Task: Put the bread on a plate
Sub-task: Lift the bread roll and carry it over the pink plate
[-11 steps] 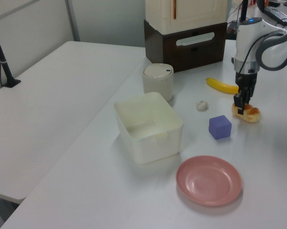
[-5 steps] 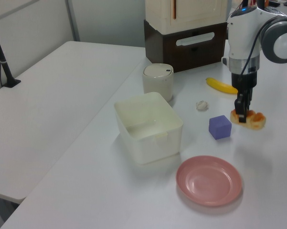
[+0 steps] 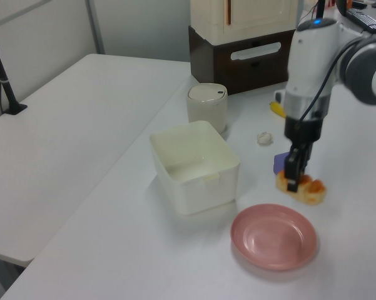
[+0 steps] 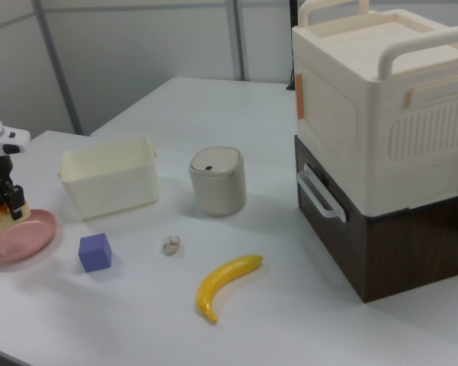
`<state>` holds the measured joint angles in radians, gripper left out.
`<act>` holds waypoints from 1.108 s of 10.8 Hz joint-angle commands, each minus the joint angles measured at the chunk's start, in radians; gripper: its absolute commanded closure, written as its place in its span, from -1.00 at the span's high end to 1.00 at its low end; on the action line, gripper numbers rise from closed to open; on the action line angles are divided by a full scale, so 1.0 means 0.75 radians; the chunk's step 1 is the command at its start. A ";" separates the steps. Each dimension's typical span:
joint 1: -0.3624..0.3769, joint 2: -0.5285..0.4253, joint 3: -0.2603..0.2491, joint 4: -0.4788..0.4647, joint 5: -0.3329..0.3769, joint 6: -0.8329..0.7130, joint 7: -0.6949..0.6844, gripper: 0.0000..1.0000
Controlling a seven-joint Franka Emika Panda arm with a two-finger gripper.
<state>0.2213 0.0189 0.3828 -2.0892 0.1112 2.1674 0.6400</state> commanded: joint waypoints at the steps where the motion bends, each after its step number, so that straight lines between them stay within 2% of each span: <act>1: 0.136 0.261 -0.109 0.173 -0.172 0.043 0.173 0.14; 3: 0.161 0.316 -0.138 0.204 -0.240 0.064 0.216 1.00; 4: 0.163 0.310 -0.136 0.204 -0.283 0.055 0.216 1.00; 8: 0.145 0.243 -0.134 0.208 -0.287 -0.038 0.166 1.00; 11: -0.016 0.006 -0.112 0.206 -0.247 -0.314 -0.034 1.00; 12: -0.088 -0.027 -0.112 0.206 -0.246 -0.390 -0.175 1.00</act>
<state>0.2438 0.1166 0.2993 -1.9069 -0.0889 2.0045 0.6804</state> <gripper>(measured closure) 0.000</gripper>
